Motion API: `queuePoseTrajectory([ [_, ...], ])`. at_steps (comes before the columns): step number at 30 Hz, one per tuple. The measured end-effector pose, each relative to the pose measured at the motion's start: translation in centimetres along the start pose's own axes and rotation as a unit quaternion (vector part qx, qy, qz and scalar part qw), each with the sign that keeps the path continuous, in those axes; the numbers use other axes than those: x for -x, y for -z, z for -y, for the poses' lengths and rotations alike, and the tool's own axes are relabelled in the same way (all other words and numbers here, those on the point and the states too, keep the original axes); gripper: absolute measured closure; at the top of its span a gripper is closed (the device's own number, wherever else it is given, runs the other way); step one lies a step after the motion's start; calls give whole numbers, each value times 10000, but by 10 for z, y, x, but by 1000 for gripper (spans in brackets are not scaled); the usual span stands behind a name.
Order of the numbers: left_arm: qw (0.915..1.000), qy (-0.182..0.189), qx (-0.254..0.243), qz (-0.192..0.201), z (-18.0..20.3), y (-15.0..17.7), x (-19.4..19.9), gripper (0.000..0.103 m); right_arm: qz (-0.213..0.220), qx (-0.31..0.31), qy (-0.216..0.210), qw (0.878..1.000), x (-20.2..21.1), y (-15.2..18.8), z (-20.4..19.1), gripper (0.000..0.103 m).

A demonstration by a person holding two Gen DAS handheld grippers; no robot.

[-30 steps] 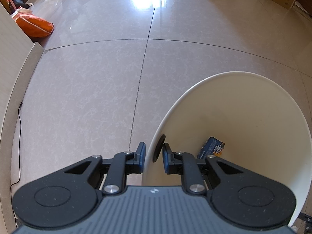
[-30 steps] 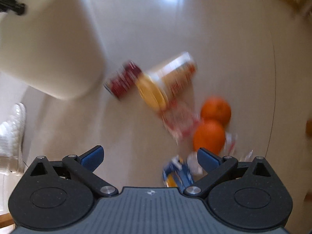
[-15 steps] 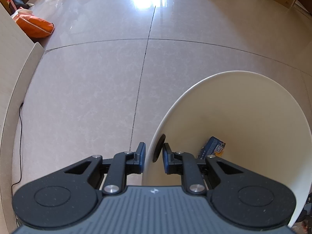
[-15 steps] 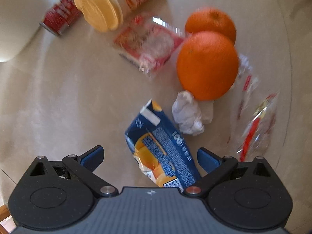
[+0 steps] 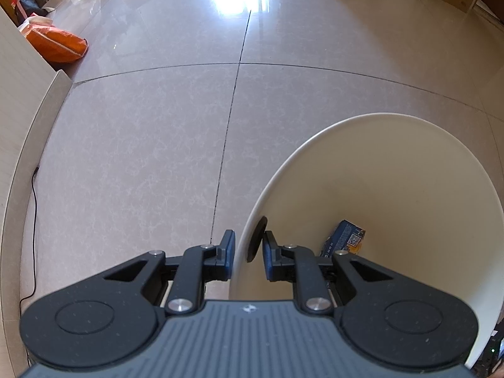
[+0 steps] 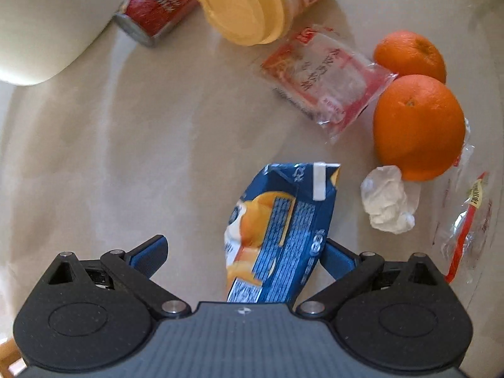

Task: Organize objects
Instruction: 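Lower the right tool onto the blue juice carton and close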

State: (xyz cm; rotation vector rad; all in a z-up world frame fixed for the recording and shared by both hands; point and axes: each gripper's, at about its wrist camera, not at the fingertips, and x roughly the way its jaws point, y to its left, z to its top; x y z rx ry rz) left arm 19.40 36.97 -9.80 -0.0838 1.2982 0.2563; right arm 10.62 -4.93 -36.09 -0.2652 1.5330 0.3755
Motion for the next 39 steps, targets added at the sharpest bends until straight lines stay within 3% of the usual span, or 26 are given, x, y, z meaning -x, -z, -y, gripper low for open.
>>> queuePoseTrajectory([
  [6,10000,0,13,6,0,0,0,86,-9,-346,38,9994,-15,0,-2,0],
  [21,10000,-34,-9,19,1,0,1,86,-11,-442,243,9987,-42,-12,-5,0],
  [27,10000,-44,10,22,1,0,1,85,-79,-505,243,9984,-35,-14,4,0],
  [30,10000,-45,-5,31,2,1,1,85,-52,-746,444,9962,-31,-14,13,0],
  [32,10000,-30,17,28,1,1,1,85,14,-846,554,9949,-30,-14,20,2],
  [39,10000,-38,18,29,1,1,1,85,29,-994,466,9940,-25,-21,27,26],
])
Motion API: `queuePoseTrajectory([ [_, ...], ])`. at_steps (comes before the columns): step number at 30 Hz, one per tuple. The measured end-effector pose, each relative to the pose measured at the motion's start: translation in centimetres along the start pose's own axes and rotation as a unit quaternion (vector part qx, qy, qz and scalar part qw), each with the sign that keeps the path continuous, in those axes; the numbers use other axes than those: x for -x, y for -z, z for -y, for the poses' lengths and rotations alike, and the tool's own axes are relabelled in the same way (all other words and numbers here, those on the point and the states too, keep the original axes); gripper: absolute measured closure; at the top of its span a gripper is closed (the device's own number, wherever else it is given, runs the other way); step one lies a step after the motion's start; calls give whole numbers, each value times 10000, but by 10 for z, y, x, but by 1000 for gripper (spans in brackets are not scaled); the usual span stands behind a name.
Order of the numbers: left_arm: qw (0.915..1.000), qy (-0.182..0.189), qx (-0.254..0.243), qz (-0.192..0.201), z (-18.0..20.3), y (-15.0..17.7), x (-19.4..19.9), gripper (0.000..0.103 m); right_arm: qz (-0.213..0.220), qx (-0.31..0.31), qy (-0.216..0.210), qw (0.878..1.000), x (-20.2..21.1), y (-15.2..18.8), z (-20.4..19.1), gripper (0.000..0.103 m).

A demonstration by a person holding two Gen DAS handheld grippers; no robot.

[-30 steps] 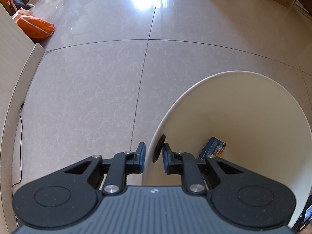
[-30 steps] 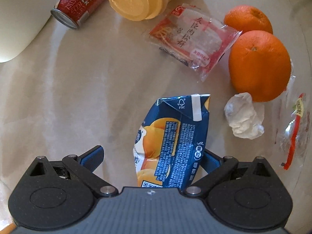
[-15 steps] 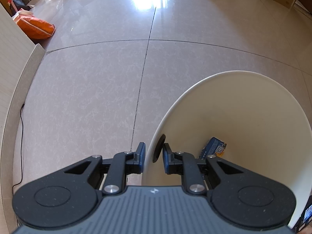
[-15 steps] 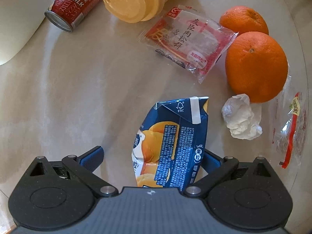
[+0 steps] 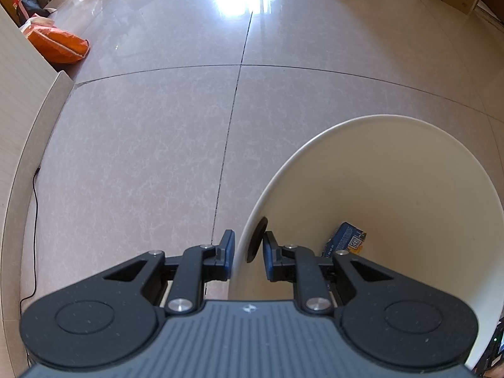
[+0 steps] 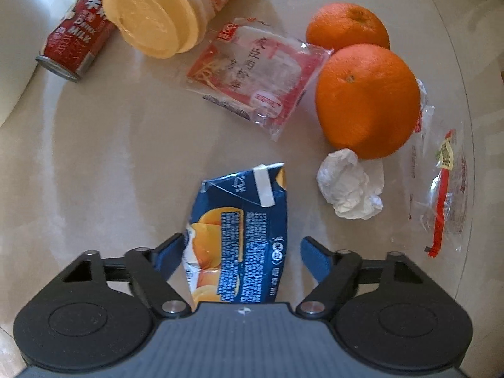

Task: Organize objects
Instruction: 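Lower the right tool onto the blue juice carton and close, then carry the juice carton over the bin and open the right tool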

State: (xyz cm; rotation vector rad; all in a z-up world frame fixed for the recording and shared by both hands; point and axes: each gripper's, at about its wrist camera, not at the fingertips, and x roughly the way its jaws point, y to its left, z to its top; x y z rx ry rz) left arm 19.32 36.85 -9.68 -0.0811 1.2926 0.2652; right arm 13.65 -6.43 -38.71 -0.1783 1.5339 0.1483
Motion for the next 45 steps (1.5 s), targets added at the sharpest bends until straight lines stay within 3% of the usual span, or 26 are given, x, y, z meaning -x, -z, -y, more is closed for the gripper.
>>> queuePoseTrajectory([
  [3,10000,-1,-1,0,0,0,0,85,-50,-62,-69,9999,4,-1,-3,36],
  [10,10000,-20,-30,7,1,0,0,85,-224,-221,61,9995,10,-9,-6,37],
  [20,9999,-108,-97,43,8,2,1,84,-239,64,-7,9997,87,-32,-32,37],
  [30,9999,-110,-61,37,9,3,2,84,457,537,-584,9958,224,-50,-67,37],
  [37,9999,-123,-46,28,8,0,2,84,1391,948,-1270,9775,337,-87,-110,37],
  [42,9999,-128,-70,34,8,1,2,84,1782,1289,-1522,9636,367,-112,-150,36],
  [44,9999,-106,-40,27,7,1,2,84,1890,1487,-1646,9566,370,-118,-165,24],
  [45,10000,-91,-32,23,6,1,2,84,1969,1581,-1670,9531,370,-119,-172,11],
])
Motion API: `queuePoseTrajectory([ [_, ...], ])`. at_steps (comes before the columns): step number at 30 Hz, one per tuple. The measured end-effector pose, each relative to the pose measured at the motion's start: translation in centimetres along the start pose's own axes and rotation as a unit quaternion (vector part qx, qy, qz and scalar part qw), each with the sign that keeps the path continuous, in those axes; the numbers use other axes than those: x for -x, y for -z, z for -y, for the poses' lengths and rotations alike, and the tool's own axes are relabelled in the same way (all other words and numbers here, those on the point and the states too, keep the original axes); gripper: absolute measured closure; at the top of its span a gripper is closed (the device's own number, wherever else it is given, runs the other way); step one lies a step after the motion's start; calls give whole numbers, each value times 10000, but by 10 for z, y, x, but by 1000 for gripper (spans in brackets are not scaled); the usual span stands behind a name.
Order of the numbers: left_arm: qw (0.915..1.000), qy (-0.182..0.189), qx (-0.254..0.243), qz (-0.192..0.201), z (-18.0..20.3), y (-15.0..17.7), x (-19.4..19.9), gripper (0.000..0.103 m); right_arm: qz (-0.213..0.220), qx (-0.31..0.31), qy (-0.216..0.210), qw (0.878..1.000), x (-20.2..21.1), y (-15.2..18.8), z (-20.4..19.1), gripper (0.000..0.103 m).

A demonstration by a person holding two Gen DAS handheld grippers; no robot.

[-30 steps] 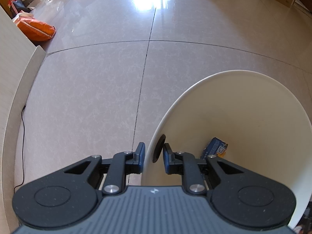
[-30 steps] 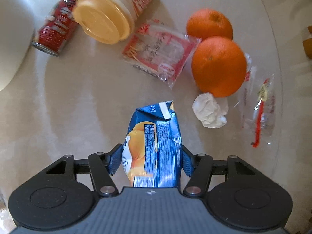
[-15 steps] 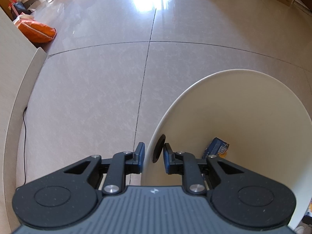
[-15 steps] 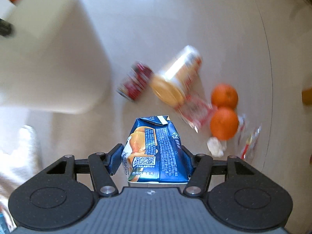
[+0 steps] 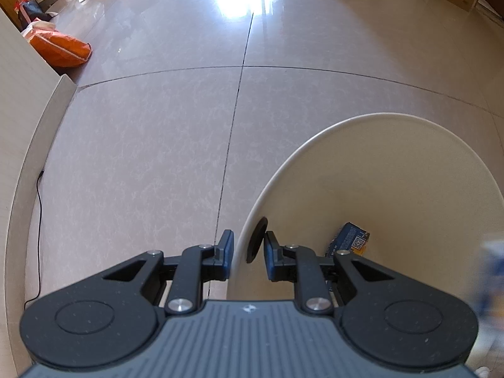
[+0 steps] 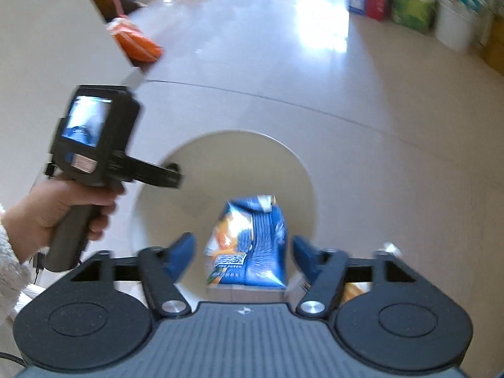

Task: Organize objects
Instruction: 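Carry the juice carton over the bin and open the right tool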

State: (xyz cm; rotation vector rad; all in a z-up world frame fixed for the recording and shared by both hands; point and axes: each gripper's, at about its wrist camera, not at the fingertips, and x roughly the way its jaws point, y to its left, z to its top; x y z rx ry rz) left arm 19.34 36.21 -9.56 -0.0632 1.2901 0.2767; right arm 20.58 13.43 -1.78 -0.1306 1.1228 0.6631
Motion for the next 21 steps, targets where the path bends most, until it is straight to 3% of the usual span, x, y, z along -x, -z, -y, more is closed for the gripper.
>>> queuePoseTrajectory([
  [2,10000,20,8,-1,-1,0,0,84,123,123,-50,9998,1,-1,-7,3],
  [6,10000,47,31,-8,-4,-1,-1,84,128,174,-120,9997,4,2,-7,0],
  [21,10000,71,58,-14,-4,1,-3,84,61,567,639,9963,10,61,54,0],
])
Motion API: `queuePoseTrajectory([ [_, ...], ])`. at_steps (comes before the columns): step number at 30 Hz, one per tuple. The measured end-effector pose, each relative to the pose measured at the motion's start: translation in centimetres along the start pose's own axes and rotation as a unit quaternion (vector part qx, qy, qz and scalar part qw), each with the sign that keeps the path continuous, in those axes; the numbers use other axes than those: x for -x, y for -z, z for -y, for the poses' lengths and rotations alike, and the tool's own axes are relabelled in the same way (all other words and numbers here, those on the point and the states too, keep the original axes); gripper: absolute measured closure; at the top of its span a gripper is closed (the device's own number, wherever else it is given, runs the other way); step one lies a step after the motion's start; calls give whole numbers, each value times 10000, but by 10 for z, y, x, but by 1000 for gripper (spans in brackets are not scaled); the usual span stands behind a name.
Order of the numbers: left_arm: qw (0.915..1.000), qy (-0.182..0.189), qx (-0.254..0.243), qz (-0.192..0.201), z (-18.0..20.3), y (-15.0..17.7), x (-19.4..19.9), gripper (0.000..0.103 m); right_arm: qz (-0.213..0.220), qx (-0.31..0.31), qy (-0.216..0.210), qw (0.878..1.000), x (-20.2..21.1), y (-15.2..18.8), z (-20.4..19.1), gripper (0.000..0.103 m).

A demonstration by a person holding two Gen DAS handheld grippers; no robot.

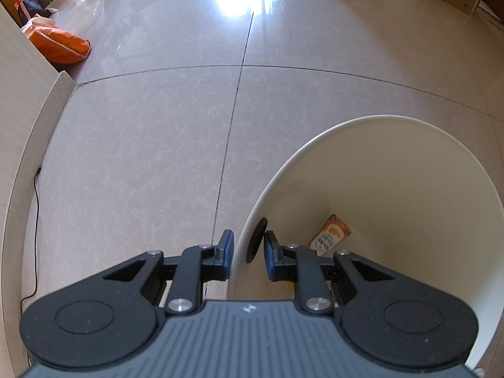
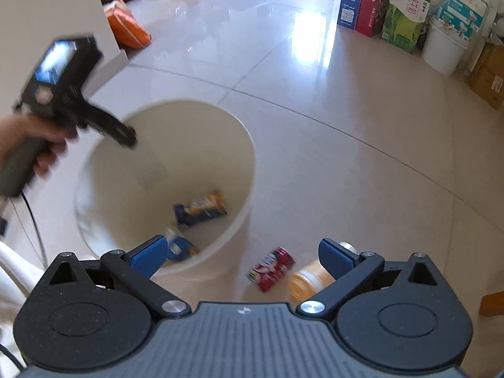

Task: Organize objects
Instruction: 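Carry the juice carton over the bin and open the right tool, then lower the right tool onto the red milk can and close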

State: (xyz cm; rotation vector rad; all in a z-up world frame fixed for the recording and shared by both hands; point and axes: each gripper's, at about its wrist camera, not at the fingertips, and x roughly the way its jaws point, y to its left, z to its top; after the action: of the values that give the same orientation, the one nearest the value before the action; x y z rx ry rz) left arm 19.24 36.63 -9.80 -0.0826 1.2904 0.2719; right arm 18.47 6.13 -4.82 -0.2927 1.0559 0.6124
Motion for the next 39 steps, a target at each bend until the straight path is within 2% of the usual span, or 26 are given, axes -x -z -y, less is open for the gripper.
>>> queuePoseTrajectory([
  [3,10000,17,0,-15,-2,-1,0,84,-63,327,94,9994,-18,23,9,0],
  [8,9999,59,19,-102,-5,-3,-2,84,-390,831,0,9958,-65,59,18,0],
  [15,9997,121,32,-209,-8,-7,-5,86,-819,852,-103,9929,-127,82,30,0],
  [20,9998,62,-32,-205,-6,-7,-6,86,-856,890,-203,9921,-156,81,39,0],
  [26,9998,-37,-123,-175,-1,-5,-6,86,-931,1310,-418,9861,-195,80,44,0],
  [39,9997,-40,-120,-228,0,-6,-7,86,-901,2478,-941,9600,-252,58,41,0],
])
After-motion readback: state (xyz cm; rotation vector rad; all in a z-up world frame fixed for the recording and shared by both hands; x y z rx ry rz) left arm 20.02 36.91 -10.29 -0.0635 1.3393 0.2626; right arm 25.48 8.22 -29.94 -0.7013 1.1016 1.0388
